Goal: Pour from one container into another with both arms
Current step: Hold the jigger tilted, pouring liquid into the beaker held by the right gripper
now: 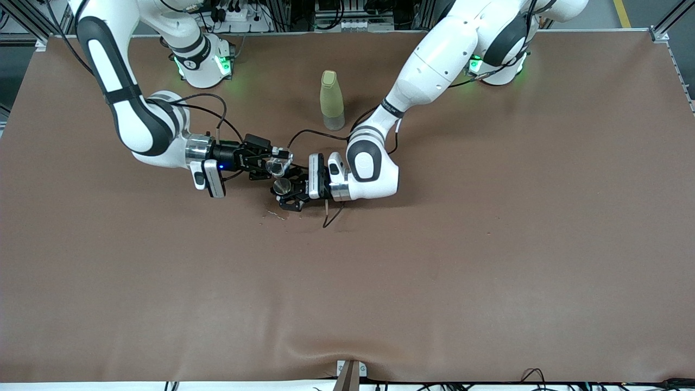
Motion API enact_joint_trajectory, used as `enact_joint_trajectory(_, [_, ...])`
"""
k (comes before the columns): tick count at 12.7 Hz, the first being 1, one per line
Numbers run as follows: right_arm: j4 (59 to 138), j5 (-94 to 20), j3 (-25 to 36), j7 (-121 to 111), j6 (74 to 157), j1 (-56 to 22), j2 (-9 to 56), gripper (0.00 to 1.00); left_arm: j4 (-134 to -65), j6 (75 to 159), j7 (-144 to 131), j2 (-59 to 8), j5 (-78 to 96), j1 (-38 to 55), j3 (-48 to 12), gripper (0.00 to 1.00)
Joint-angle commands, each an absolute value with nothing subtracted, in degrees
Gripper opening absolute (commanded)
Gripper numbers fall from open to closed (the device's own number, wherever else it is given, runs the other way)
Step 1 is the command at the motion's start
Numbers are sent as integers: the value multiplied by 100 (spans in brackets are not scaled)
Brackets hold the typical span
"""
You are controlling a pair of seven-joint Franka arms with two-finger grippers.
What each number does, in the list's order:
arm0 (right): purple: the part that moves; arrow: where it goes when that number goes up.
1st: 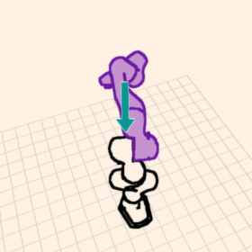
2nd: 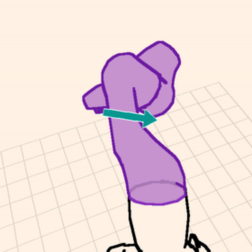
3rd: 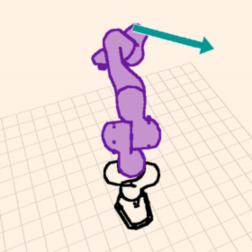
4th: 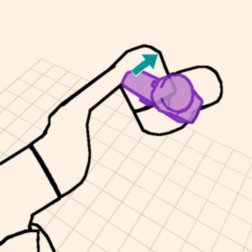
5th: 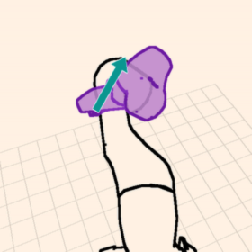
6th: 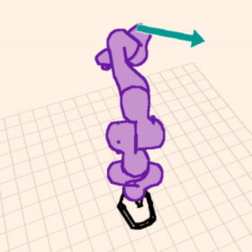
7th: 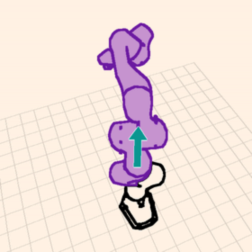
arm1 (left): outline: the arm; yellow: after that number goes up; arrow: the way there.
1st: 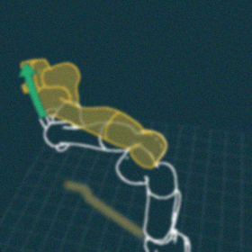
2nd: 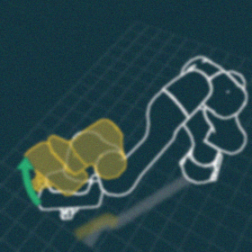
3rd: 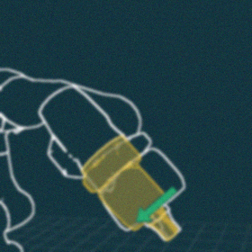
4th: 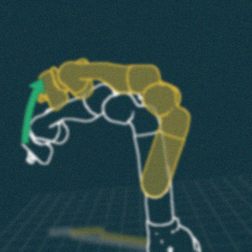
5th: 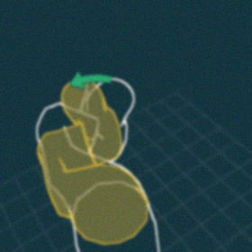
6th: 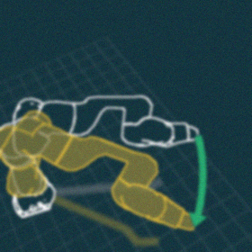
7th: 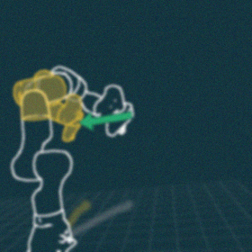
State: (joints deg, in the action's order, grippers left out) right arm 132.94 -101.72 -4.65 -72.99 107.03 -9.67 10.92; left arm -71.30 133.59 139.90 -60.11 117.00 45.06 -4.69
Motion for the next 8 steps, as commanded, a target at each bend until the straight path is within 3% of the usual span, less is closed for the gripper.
enact_joint_trajectory(1, [13324, -10292, -536, -7189, 10573, -852, 1099, 26, -7321, 13307, 14036, -5854, 11865, 4500, -466, 0])
enact_joint_trajectory(8, [13412, -10292, -536, -7137, 10504, -888, 1072, 25, -7295, 13298, 13983, -5897, 11874, 4491, -457, 0])
